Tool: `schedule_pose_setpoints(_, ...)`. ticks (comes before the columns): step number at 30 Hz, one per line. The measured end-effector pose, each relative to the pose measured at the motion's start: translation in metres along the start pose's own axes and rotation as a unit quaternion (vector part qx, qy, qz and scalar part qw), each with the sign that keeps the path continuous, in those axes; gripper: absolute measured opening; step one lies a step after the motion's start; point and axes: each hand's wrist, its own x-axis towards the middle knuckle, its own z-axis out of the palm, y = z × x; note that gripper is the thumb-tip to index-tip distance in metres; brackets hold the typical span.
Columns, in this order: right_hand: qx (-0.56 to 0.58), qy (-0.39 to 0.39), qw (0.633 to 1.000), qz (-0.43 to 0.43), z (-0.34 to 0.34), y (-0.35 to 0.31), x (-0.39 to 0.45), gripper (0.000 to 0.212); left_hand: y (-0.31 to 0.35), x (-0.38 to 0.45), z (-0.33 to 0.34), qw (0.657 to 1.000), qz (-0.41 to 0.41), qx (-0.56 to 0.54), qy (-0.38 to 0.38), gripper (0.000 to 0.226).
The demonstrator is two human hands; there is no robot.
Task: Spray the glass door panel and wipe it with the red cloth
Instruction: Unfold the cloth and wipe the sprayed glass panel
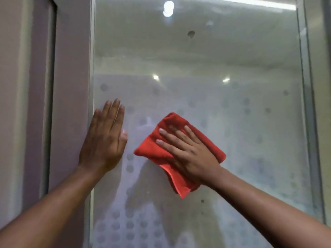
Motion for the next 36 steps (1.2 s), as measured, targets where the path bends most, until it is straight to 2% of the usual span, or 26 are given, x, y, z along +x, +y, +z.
schedule_pose_setpoints(1,-0.003,0.013,1.0,0.024,-0.002,0.023,-0.01,0.057,0.001,0.0,-0.001,1.0,-0.001,-0.001,0.003,0.066)
schedule_pose_setpoints(3,0.012,0.074,0.979,0.192,-0.01,0.061,-0.021,0.062,0.003,-0.001,0.0,1.0,-0.004,-0.001,0.005,0.066)
schedule_pose_setpoints(5,0.036,0.144,0.901,0.406,-0.016,0.073,-0.014,0.067,0.004,-0.002,0.001,1.0,-0.009,0.004,0.007,0.066)
schedule_pose_setpoints(6,0.042,0.164,0.859,0.483,-0.016,0.069,-0.002,0.07,0.004,-0.002,0.001,1.0,-0.012,0.004,0.009,0.067)
schedule_pose_setpoints(8,0.039,0.18,0.807,0.561,-0.014,0.053,0.034,0.074,0.004,-0.001,0.002,1.0,-0.013,0.002,0.011,0.068)
schedule_pose_setpoints(9,0.033,0.182,0.803,0.567,-0.014,0.043,0.054,0.076,0.004,-0.002,0.003,1.0,-0.013,0.001,0.01,0.068)
schedule_pose_setpoints(11,0.025,0.167,0.839,0.517,-0.012,0.023,0.087,0.082,0.002,-0.002,0.003,1.0,-0.012,0.0,0.01,0.068)
schedule_pose_setpoints(15,0.014,0.119,0.949,0.291,-0.011,0.006,0.103,0.073,0.003,-0.001,0.0,1.0,-0.005,-0.004,0.011,0.067)
schedule_pose_setpoints(18,0.009,0.069,0.99,0.123,-0.019,0.036,0.075,0.064,0.004,-0.002,-0.004,1.0,0.017,-0.011,0.005,0.065)
schedule_pose_setpoints(19,0.006,0.059,0.994,0.095,-0.021,0.05,0.06,0.063,0.003,-0.002,-0.005,1.0,0.025,-0.009,0.002,0.064)
schedule_pose_setpoints(20,0.005,0.063,0.993,0.104,-0.021,0.064,0.044,0.063,0.003,-0.002,-0.005,0.999,0.032,-0.006,-0.003,0.064)
schedule_pose_setpoints(22,0.026,0.111,0.969,0.22,-0.019,0.079,0.007,0.068,0.004,-0.002,-0.006,0.999,0.039,0.002,-0.013,0.063)
schedule_pose_setpoints(24,0.07,0.159,0.91,0.375,-0.008,0.06,-0.029,0.073,0.005,-0.001,-0.007,0.999,0.038,0.015,-0.022,0.062)
schedule_pose_setpoints(25,0.078,0.16,0.895,0.408,0.002,0.038,-0.049,0.075,0.006,-0.001,-0.007,0.999,0.036,0.021,-0.027,0.062)
schedule_pose_setpoints(26,0.076,0.142,0.904,0.395,0.014,0.013,-0.072,0.077,0.007,-0.001,-0.008,0.999,0.033,0.027,-0.03,0.062)
schedule_pose_setpoints(27,0.073,0.112,0.931,0.341,0.024,-0.013,-0.097,0.078,0.008,-0.002,-0.009,0.999,0.03,0.03,-0.031,0.063)
schedule_pose_setpoints(29,0.055,0.039,0.982,0.176,0.038,-0.049,-0.148,0.074,0.009,-0.001,-0.01,0.999,0.029,0.03,-0.031,0.063)
schedule_pose_setpoints(32,0.022,-0.032,0.999,-0.014,0.035,-0.027,-0.183,0.068,0.009,-0.001,-0.011,0.999,0.027,0.029,-0.035,0.064)
schedule_pose_setpoints(34,0.025,-0.042,0.997,-0.065,0.025,0.015,-0.169,0.065,0.01,-0.003,-0.01,0.999,0.021,0.035,-0.035,0.064)
schedule_pose_setpoints(36,0.045,-0.005,0.999,-0.006,0.009,0.06,-0.135,0.065,0.012,-0.003,-0.009,0.999,0.017,0.036,-0.033,0.064)
